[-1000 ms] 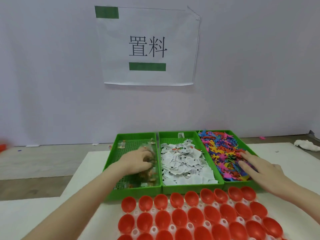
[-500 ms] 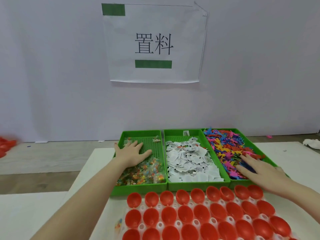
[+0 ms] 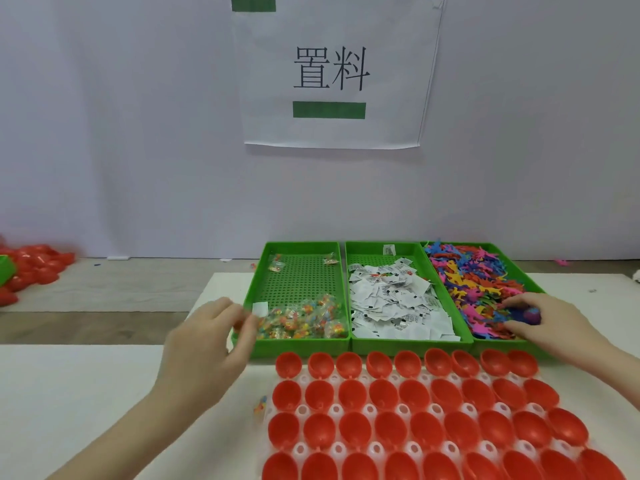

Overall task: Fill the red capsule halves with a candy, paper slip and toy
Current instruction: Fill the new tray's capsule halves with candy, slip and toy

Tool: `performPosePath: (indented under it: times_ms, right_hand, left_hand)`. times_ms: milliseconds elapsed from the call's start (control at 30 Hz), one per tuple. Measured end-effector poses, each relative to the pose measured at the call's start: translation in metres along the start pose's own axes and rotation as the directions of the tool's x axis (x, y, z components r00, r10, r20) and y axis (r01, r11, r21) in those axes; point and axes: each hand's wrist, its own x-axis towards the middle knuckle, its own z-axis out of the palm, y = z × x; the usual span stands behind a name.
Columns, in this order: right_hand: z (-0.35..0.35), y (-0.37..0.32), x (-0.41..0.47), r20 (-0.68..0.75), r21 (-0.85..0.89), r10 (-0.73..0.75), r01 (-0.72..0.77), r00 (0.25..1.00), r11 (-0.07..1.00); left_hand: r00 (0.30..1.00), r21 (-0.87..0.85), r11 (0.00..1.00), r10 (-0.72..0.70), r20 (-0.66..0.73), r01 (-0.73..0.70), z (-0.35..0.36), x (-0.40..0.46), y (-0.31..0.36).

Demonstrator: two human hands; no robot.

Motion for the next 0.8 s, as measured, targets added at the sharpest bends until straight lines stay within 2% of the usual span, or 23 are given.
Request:
performPosePath:
  times_ms: [67,167,233,300,400,533,600,733,800]
  right_hand:
    - [-0.001,-0.001,0.000,-0.060,0.029,0.045,-0.044,0.997,0.999]
    - [-0.004,-0.005,-0.003,-0.115,0.075,0.127,-0.119,0.985,0.990]
    - [-0.005,-0.007,-0.004,-0.120,0.109,0.138,-0.125,0.983,0.986]
    - [-0.005,-0.009,-0.005,-0.125,0.071,0.128,-0.120,0.984,0.990]
    - [-0.008,-0.010,-0.005,-0.140,0.045,0.084,-0.078,0.987,0.996]
    - [-0.011,-0.011,-0.003,-0.181,0.019,0.034,-0.031,0.983,0.999]
    - [-0.010,-0.010,-0.002,-0.198,0.025,0.004,0.001,0.980,1.000]
    - [-0.007,-0.010,-0.001,-0.247,0.046,0.022,-0.010,0.969,0.999]
    - [-0.007,-0.011,-0.002,-0.270,0.094,0.024,0.001,0.963,0.996]
  left_hand:
    - [0.996,0.048,0.999,-0.016,0.083,0.012,-0.011,-0.031,-0.002]
    - [0.921,0.101,0.994,-0.070,0.384,0.033,-0.011,-0.055,0.000]
    - [0.900,0.125,0.990,-0.108,0.422,0.060,-0.007,-0.065,-0.004]
    - [0.875,0.133,0.989,-0.126,0.467,0.071,-0.004,-0.067,-0.005]
    - [0.832,0.020,0.992,-0.118,0.542,0.128,-0.003,-0.064,-0.004]
    - [0.853,-0.195,0.959,-0.079,0.516,0.208,0.003,-0.060,-0.004]
    - [0.907,-0.279,0.934,-0.095,0.409,0.224,0.006,-0.059,-0.004]
    - [0.921,-0.305,0.894,-0.233,0.313,0.329,0.010,-0.060,-0.008]
    - [0.908,-0.369,0.834,-0.333,0.256,0.410,0.009,-0.056,-0.008]
